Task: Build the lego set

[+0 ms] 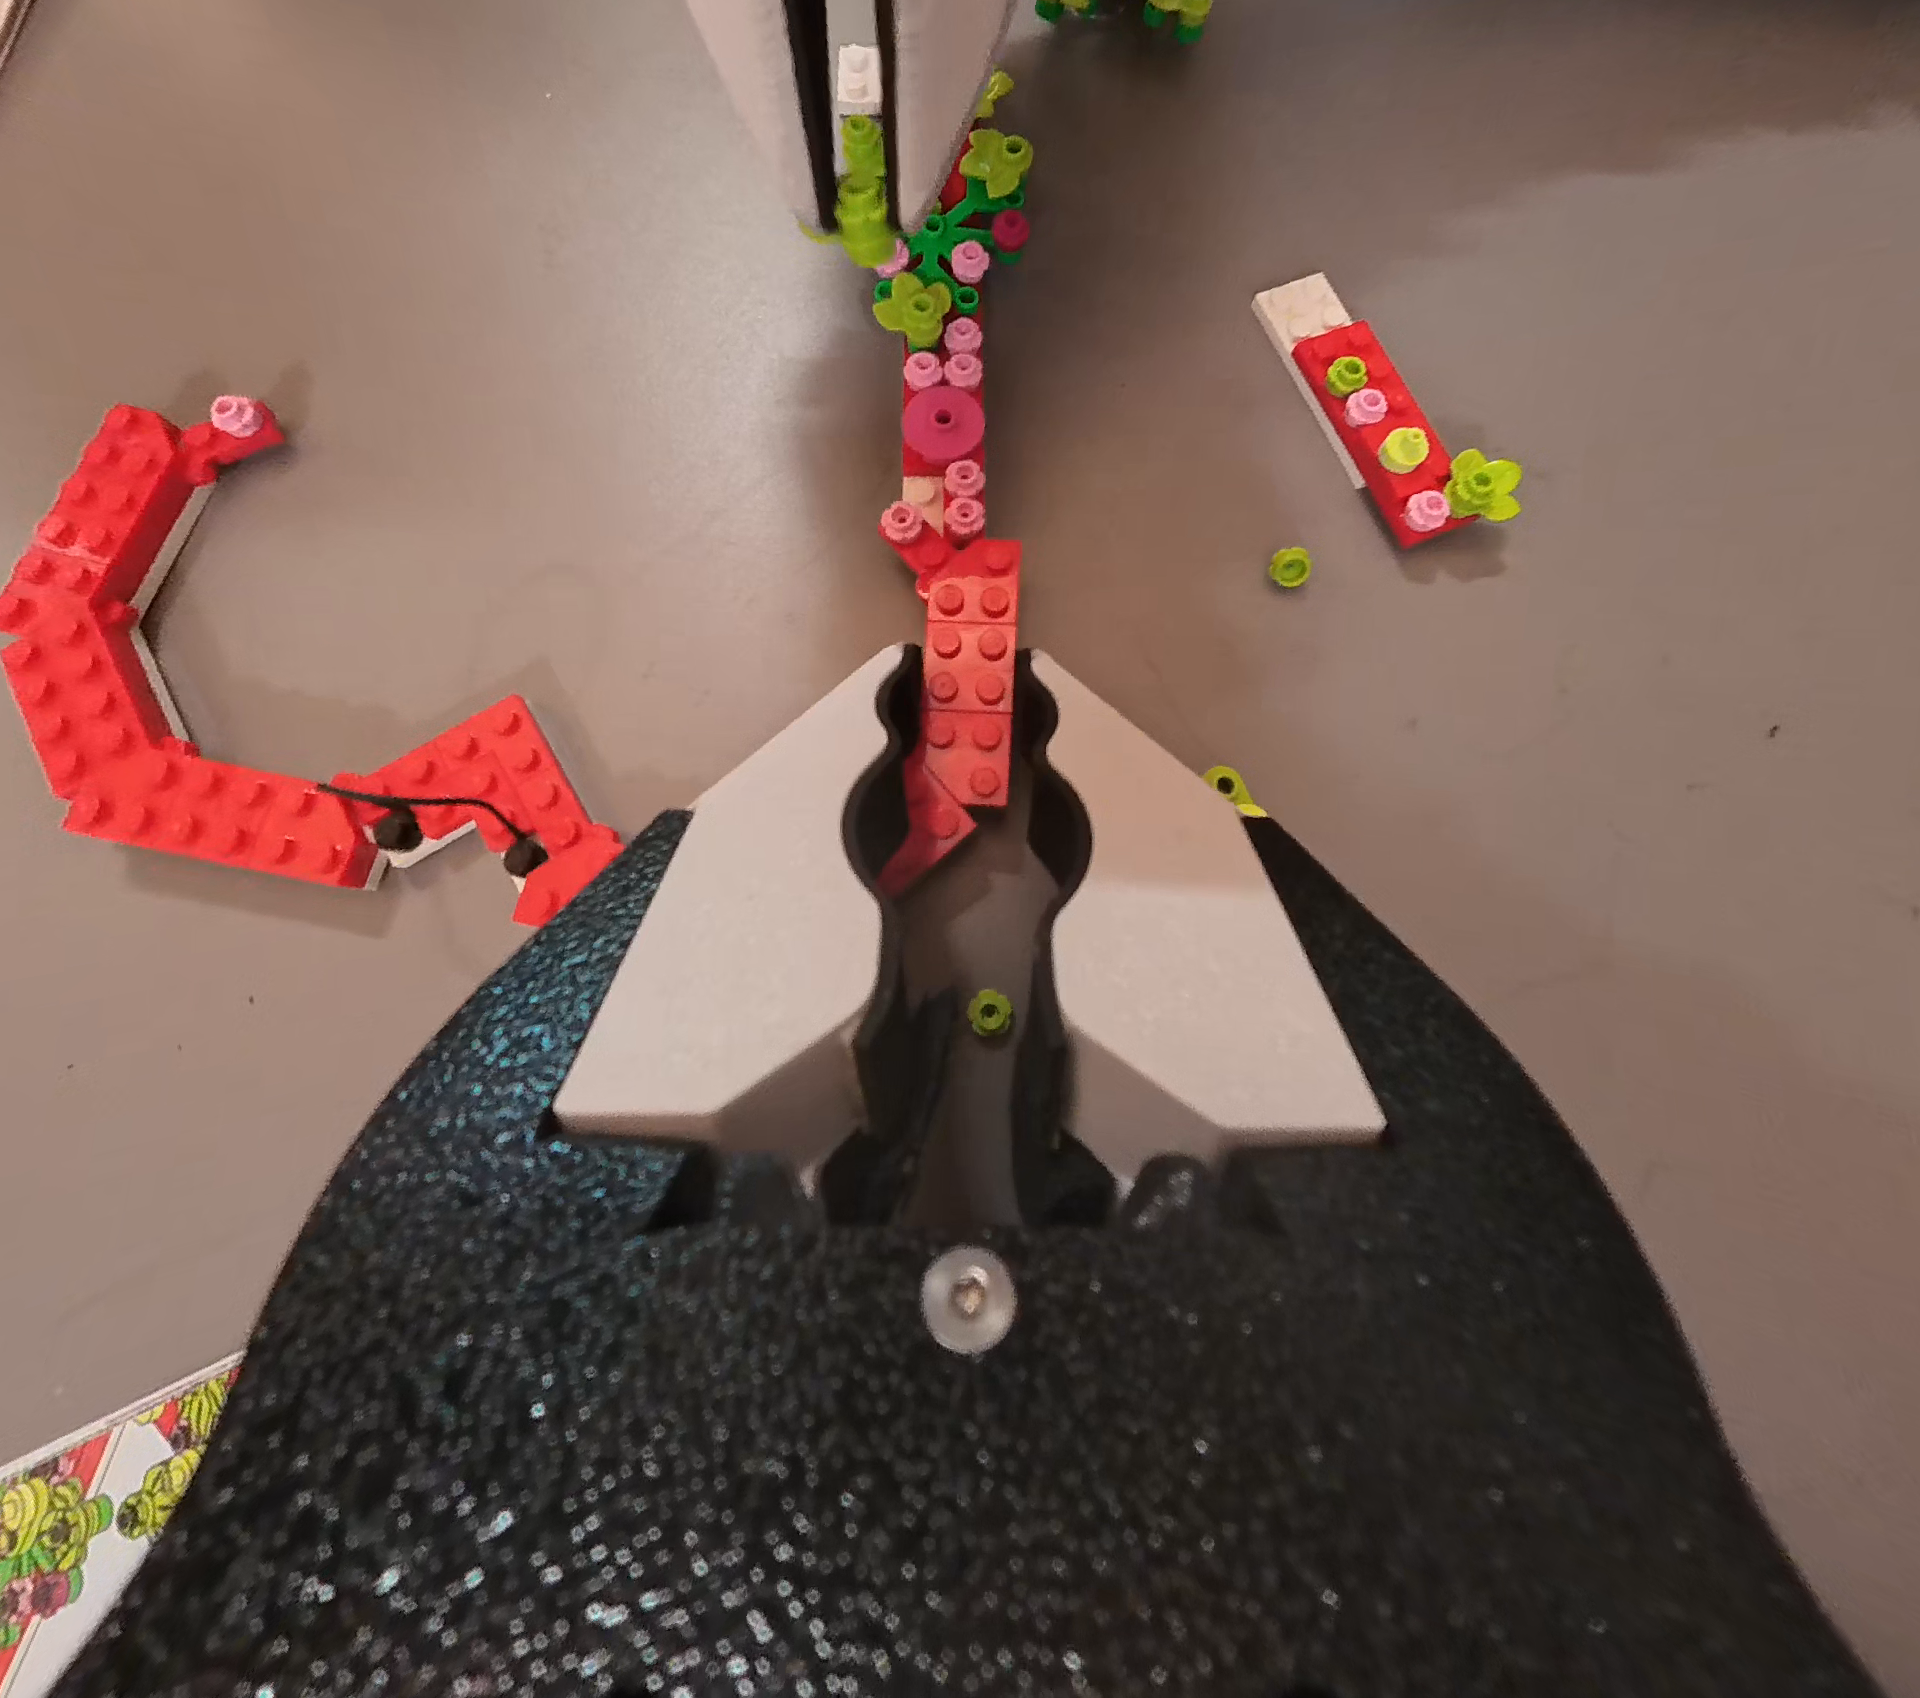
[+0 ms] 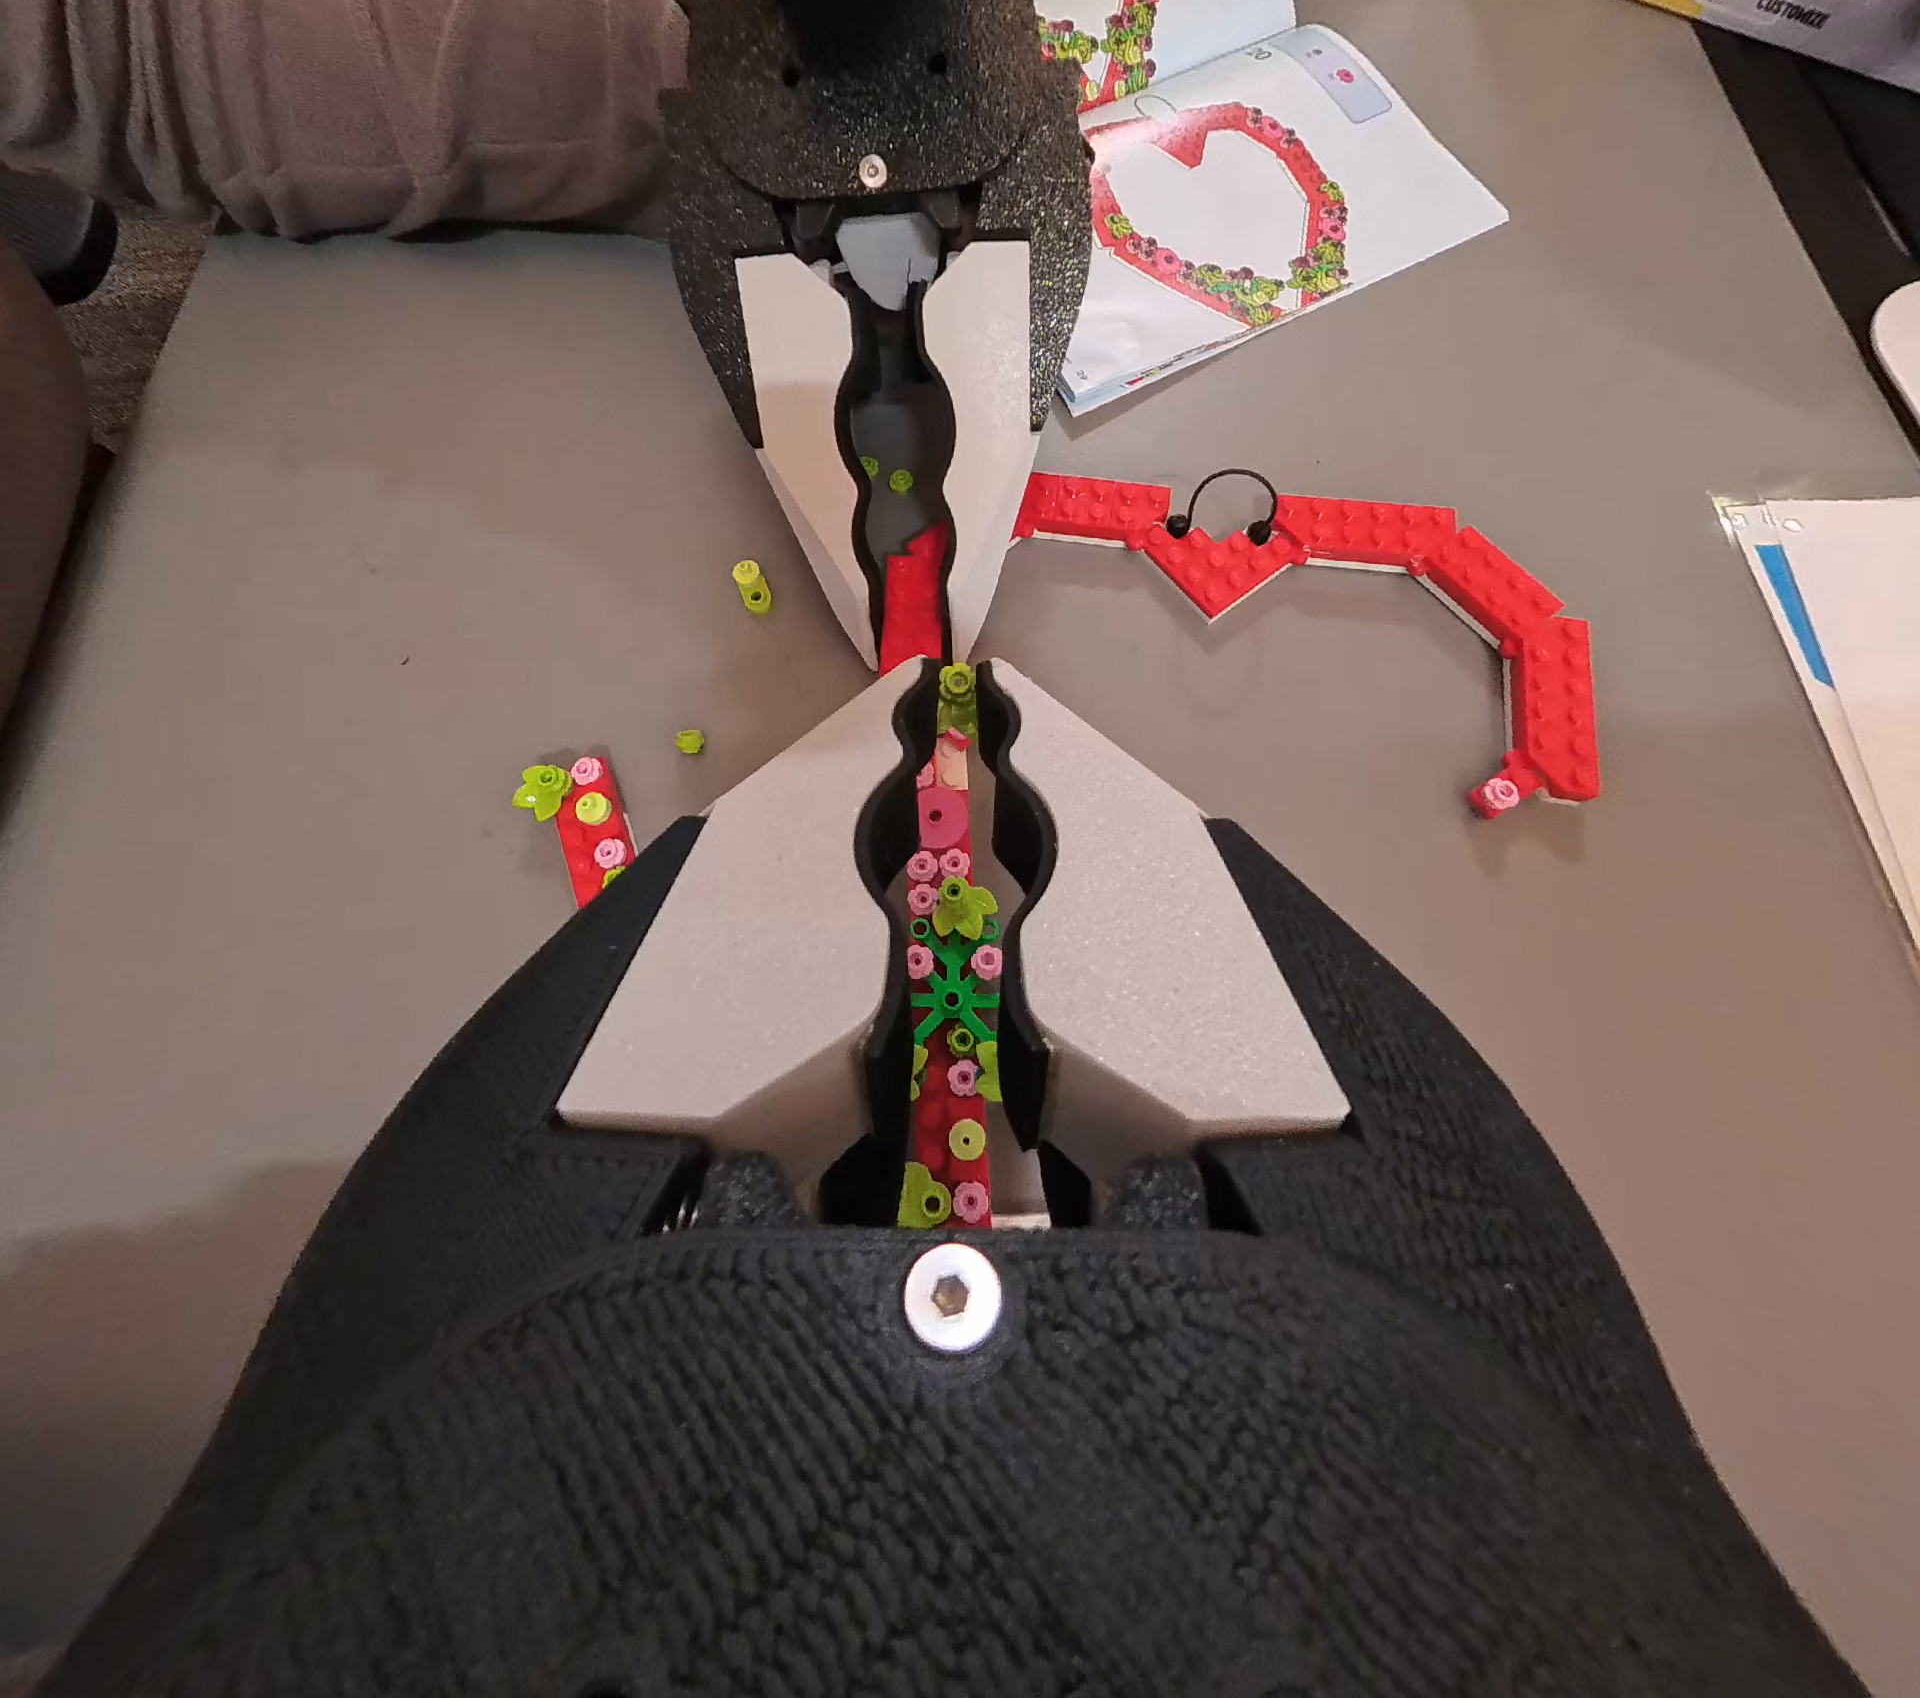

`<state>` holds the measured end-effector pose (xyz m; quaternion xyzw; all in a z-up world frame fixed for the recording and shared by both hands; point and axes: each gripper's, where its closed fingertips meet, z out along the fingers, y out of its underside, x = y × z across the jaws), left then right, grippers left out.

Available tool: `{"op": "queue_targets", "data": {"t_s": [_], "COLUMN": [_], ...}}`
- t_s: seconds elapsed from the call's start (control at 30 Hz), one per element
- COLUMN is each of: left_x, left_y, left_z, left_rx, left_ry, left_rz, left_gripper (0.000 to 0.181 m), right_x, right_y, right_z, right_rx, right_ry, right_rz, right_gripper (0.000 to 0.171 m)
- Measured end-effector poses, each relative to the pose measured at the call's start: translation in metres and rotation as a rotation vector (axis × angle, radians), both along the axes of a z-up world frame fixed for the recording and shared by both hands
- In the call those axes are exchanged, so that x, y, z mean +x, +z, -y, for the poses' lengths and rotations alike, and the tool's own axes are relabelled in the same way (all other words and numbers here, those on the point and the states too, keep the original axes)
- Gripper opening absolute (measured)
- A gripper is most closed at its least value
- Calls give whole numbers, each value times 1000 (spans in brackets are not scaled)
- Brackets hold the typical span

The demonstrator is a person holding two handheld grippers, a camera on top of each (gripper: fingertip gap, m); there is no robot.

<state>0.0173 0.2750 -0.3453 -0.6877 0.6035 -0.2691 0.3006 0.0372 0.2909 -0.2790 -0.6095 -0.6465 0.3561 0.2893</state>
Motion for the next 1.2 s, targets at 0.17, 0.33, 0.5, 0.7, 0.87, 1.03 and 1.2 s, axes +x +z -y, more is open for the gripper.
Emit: {"op": "queue_targets", "data": {"t_s": [0.17, 0.33, 0.5, 0.7, 0.87, 1.03, 1.2], "left_x": [0, 0, 0, 0, 0, -1, -3], "left_y": [0, 0, 0, 0, 0, 2, 3], "left_z": [0, 0, 0, 0, 0, 3, 6], "left_rx": [-2, -3, -5, -5, -7, -7, -13], "left_ry": [1, 0, 1, 1, 1, -13, -28], "left_rz": [1, 1, 2, 2, 8, 5, -8], "left_gripper": [15, 15, 15, 15, 15, 24, 28], "right_x": [-1, -1, -2, -2, -7, -14, -20], "right_y": [-3, -3, -3, -3, -4, -13, -22], "right_z": [1, 1, 1, 2, 4, 11, 19], "right_rx": [2, 2, 2, 4, 12, 12, -6], "right_ry": [6, 6, 6, 8, 20, 61, 97], "right_rz": [12, 12, 13, 12, 2, 19, 34], "right_gripper": [6, 6, 6, 5, 6, 5, 6]}}
